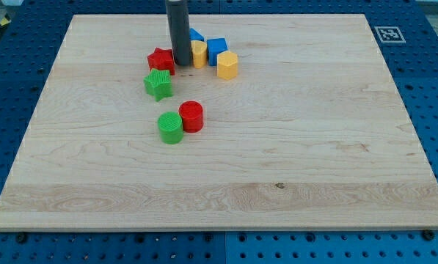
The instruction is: Slide the red star to the green star
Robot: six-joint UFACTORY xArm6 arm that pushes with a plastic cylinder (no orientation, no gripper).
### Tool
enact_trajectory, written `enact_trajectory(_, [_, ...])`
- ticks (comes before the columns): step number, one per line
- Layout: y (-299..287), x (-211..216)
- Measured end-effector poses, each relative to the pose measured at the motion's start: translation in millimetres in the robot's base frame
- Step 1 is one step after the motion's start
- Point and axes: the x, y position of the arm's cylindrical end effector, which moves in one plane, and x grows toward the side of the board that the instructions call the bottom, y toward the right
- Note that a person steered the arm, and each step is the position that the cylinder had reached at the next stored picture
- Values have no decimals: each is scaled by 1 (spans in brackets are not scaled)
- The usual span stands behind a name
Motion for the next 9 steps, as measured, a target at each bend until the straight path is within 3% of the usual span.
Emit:
enact_trajectory(2, [35,0])
enact_trajectory(5, [-45,-7])
enact_trajectory(7, [-52,-25])
enact_trajectory(9, [-51,15])
